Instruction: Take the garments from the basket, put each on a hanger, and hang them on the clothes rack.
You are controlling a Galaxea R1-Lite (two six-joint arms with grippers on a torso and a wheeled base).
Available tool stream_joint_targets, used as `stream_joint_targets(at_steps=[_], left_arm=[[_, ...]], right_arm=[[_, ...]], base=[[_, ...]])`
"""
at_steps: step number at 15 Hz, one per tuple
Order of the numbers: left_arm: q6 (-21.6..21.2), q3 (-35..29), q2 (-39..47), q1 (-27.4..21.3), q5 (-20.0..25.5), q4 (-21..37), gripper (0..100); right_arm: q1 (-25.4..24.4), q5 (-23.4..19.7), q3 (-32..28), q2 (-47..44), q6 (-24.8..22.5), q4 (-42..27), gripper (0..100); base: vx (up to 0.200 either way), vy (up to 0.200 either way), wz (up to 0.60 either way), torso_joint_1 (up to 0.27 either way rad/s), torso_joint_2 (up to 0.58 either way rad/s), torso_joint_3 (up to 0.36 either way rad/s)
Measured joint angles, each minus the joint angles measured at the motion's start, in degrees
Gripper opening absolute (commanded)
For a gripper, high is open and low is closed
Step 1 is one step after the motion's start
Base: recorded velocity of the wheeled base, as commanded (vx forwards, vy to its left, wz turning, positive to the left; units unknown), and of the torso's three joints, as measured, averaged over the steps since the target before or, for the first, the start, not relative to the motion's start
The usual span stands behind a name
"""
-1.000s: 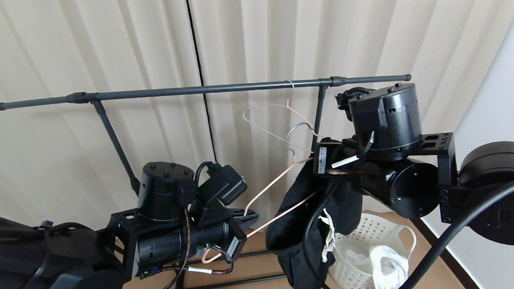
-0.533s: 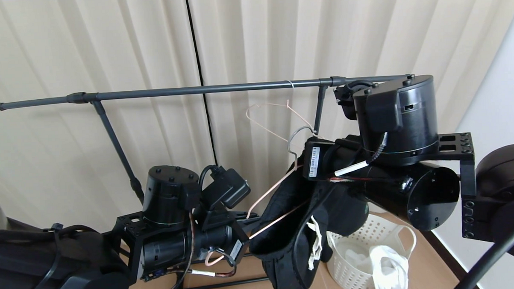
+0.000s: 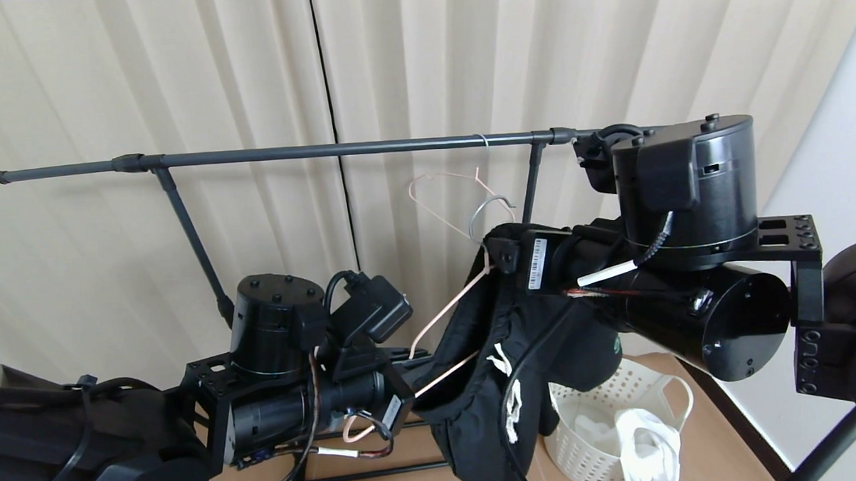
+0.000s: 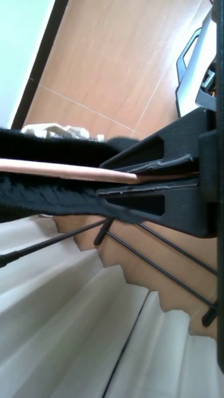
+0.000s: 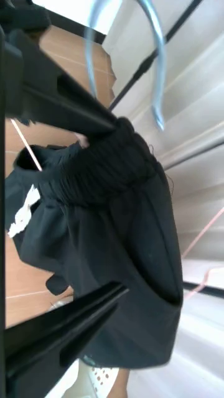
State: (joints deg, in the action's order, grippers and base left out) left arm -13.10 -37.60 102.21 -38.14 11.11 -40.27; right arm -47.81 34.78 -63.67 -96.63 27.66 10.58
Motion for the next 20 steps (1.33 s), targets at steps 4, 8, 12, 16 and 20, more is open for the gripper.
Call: stream_joint_targets(at_steps=[4,8,12,16,20], left_arm=[[0.1,1.5,-1.7,0.3,0.1,0.0,0],[2.5,1.6,-2.5,0.5,0.1,-2.2,0],[2.5,1.3,-2.0,0.7,0.0,-2.5,0],[2.7,1.1,-1.3,1.3,0.0,-2.8,0],[2.8,3.2,-0.5,3.1,0.5,-7.1,0]], right_arm=[[2.4,0.0,-0.2,0.8,-0.7,0.0,100],[2.4,0.0,-0.1,1.3,-0.9,0.0,100],[0.3,0.0,0.4,1.5,-0.9,0.1,100],[-0.9,0.0,0.8,1.7,-0.8,0.1,100],[1.0,-1.8,2.1,3.7,-3.8,0.0,100]], base=[[0.0,0.0,0.0,0.0,0.0,0.0],[0.0,0.0,0.0,0.0,0.0,0.0],[0.0,0.0,0.0,0.0,0.0,0.0],[0.0,0.0,0.0,0.0,0.0,0.0],[0.0,0.0,0.0,0.0,0.0,0.0]])
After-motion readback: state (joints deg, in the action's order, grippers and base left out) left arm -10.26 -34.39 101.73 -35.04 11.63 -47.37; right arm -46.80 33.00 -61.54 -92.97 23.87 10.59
